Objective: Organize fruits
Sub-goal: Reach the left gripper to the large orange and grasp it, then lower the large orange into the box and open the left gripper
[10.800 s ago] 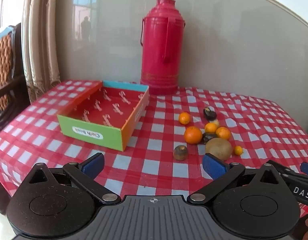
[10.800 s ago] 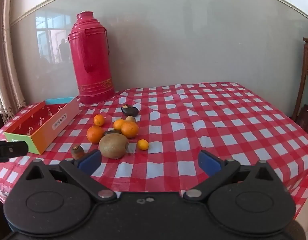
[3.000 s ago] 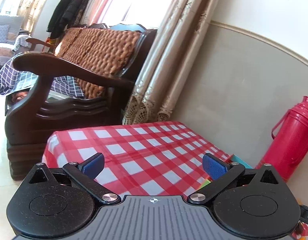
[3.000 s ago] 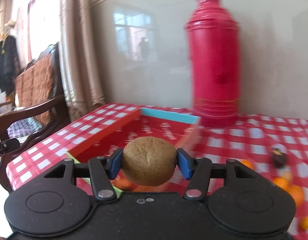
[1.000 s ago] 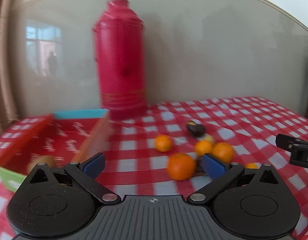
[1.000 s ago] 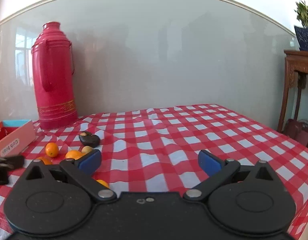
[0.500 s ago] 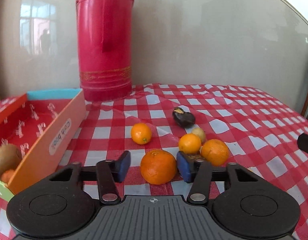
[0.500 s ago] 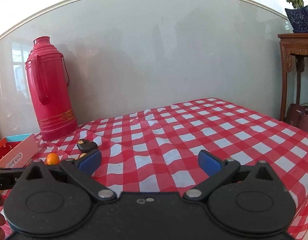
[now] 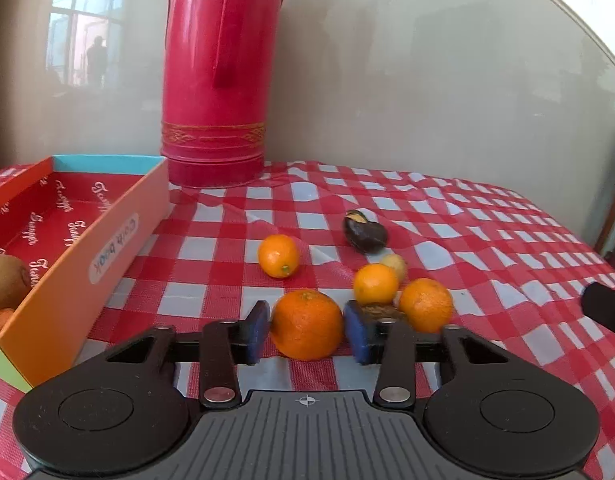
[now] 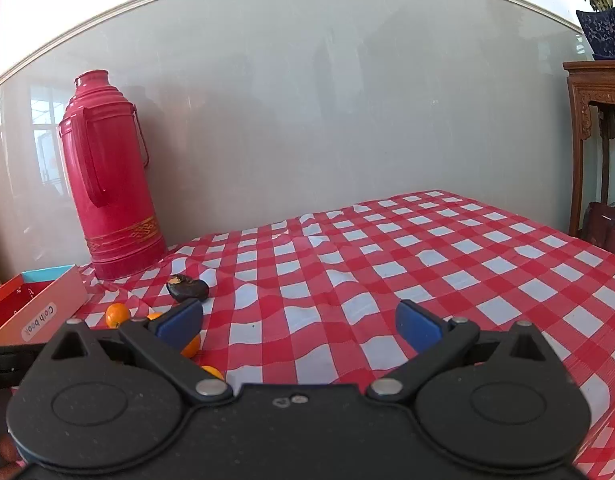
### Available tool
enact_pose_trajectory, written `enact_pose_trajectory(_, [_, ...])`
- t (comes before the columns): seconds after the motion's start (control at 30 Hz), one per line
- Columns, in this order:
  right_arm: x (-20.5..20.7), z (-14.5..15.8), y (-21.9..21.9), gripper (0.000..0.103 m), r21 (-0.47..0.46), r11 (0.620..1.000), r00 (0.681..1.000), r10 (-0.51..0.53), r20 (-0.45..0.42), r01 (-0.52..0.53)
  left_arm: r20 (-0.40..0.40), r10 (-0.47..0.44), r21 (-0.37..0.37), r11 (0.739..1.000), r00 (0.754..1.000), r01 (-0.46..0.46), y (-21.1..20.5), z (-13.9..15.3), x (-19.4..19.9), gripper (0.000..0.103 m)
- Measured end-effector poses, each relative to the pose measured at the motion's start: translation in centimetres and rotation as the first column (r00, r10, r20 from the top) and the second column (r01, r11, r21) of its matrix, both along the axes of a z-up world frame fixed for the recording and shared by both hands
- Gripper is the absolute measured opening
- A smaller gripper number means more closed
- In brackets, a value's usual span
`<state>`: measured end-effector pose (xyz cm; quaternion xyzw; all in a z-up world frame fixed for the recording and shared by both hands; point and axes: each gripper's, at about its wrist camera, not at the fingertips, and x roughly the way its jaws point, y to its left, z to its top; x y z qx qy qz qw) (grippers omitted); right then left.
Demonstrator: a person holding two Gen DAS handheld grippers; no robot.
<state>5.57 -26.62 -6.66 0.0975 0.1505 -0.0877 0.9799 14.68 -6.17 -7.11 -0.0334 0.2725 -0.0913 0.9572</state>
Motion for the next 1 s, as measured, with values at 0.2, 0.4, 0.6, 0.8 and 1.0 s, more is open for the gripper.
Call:
enact_pose_trajectory(0.2, [0.1, 0.0, 0.1, 0.097, 0.004, 1.000, 1.000, 0.004, 0.004, -0.004, 0.032, 0.008, 0.019, 1.000, 0.999, -0.009, 0.1, 0.4, -0.7, 0.039])
enact_pose_trajectory(0.4, [0.3, -0.1, 0.6, 0.097, 0.009, 1.000, 1.000, 0.023, 0.000, -0.023, 0.133, 0.073, 0.072, 0.994, 0.988, -0.083, 2.0, 3.0, -1.5, 0.039])
enact_pose_trajectory(0.6, [0.5, 0.0, 1.7, 0.097, -0.004, 0.998, 0.998, 0.056, -0.002, -0.056, 0.190, 0.215, 0.140, 0.960, 0.958, -0.243, 6.7, 4.3, -1.4, 0.039])
enact_pose_trajectory(0.8, [0.7, -0.1, 2.6, 0.097, -0.022, 0.997, 0.997, 0.076, -0.007, -0.076, 0.172, 0.334, 0.146, 0.922, 0.927, -0.359, 11.3, 3.8, -0.9, 0.039])
enact_pose_trajectory(1.0, [0.9, -0.2, 3.3, 0.097, -0.039, 0.995, 0.996, 0.091, -0.016, -0.092, 0.143, 0.352, 0.136, 0.919, 0.925, -0.370, 12.7, 2.9, -0.5, 0.039])
